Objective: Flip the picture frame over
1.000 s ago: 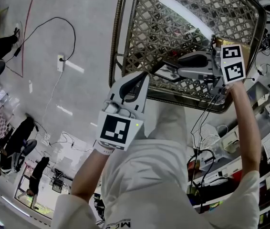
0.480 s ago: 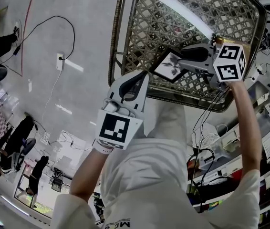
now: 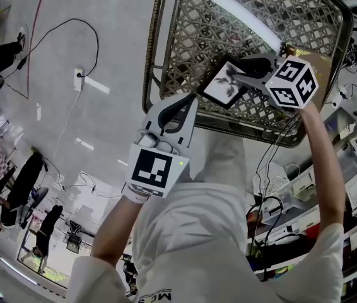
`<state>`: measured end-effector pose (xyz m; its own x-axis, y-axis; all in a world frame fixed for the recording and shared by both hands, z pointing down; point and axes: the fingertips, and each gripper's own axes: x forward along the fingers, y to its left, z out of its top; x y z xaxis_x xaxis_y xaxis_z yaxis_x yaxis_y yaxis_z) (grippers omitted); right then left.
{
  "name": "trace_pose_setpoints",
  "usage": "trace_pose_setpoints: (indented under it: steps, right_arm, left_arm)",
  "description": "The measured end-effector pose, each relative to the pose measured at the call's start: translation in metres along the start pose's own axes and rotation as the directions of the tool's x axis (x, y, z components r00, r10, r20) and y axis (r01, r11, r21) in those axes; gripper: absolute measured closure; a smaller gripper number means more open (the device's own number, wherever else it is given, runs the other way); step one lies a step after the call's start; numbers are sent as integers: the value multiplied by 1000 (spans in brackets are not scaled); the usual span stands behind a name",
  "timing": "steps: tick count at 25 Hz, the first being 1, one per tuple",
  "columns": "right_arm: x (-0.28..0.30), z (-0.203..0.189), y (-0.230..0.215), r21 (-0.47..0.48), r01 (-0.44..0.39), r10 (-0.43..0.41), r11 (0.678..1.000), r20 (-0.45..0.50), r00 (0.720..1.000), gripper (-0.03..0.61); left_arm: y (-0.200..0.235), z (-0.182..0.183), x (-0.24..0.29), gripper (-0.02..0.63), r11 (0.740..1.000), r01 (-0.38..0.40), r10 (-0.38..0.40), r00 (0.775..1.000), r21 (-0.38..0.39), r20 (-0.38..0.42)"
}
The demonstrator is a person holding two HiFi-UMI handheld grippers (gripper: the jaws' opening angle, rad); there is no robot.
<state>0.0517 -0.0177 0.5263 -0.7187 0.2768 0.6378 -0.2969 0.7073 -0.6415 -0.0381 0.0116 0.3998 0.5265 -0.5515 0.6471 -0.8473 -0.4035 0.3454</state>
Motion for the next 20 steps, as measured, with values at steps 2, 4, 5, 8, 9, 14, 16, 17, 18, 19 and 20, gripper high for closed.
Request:
trace_pose_setpoints:
  steps: [2, 4, 5, 8, 9, 14, 16, 17, 18, 19, 20]
  right_arm:
    - [7, 0, -4, -18, 36, -36, 999, -23, 999, 408]
    - [13, -2, -8, -35, 68, -69, 997, -45, 997, 408]
    - [14, -4, -11, -44, 83, -85, 996, -57, 995, 408]
    - [16, -10, -15, -74, 123, -129, 990, -93, 987, 407]
    - [17, -11, -15, -82, 132, -140, 988, -102, 985, 402]
    - [18, -11, -18, -105, 182, -193, 978, -116, 974, 390]
    - [16, -12, -23, -146, 226, -245, 963, -128, 961, 388]
    - [15, -12, -25, -169, 245, -268, 955, -135, 954, 388]
    - [15, -13, -26, -184, 256, -284, 949, -140, 949, 388]
    - [15, -14, -27, -192, 263, -292, 946, -142, 946, 388]
    - [14, -14, -27, -192, 267, -296, 944, -142, 944, 388]
  left_arm:
    - [3, -2, -2, 589, 1000, 2, -2, 1000, 2, 1]
    - [4, -5, -2, 589, 1000, 7, -7, 1000, 10, 1]
    - [3, -6, -2, 589, 1000, 8, -8, 1000, 14, 1]
    - [0, -8, -1, 589, 1000, 10, -10, 1000, 16, -3]
    - [-1, -8, -2, 589, 1000, 12, -12, 1000, 16, -4]
    - [-5, -12, -3, 589, 1000, 22, -21, 1000, 20, -9]
    - [-7, -13, -2, 589, 999, 24, -23, 1000, 24, -9]
    - [-8, -13, -1, 589, 999, 25, -25, 1000, 25, -9]
    - [-9, -13, -1, 589, 999, 27, -27, 1000, 26, -8]
    - [-10, -13, -2, 589, 999, 28, -28, 1000, 26, -7]
    - [-10, -13, -2, 589, 999, 29, -29, 1000, 26, -5]
